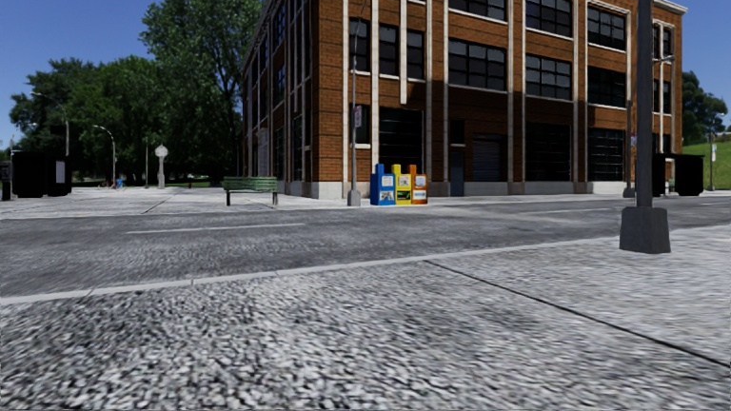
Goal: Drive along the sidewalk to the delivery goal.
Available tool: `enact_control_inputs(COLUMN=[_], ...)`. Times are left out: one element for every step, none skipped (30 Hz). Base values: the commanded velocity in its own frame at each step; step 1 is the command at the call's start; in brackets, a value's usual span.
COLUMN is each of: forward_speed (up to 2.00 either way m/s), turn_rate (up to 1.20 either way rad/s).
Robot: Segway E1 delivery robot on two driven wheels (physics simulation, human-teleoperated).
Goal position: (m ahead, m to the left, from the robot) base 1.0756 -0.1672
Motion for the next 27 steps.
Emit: enact_control_inputs(forward_speed=[1.65, 1.65, 1.65, 1.65, 1.65, 1.65, 1.65, 1.65, 1.65, 1.65, 1.65, 1.65, 1.59, 1.38, 0.14, 0.0, 0.0, 0.0, 0.0, 0.0, 0.0, 0.0, 0.0, 0.0, 0.0, 0.0, 0.0], turn_rate=[0.0, 0.0, 0.0, 0.0, 0.0, 0.0, 0.0, 0.0, 0.0, 0.0, 0.0, 0.0, 0.0, 0.0, 0.0, 0.0, 0.0, 0.0, 0.0, 0.0, 0.0, 0.0, 0.0, 0.0, 0.0, 0.0, 0.0])
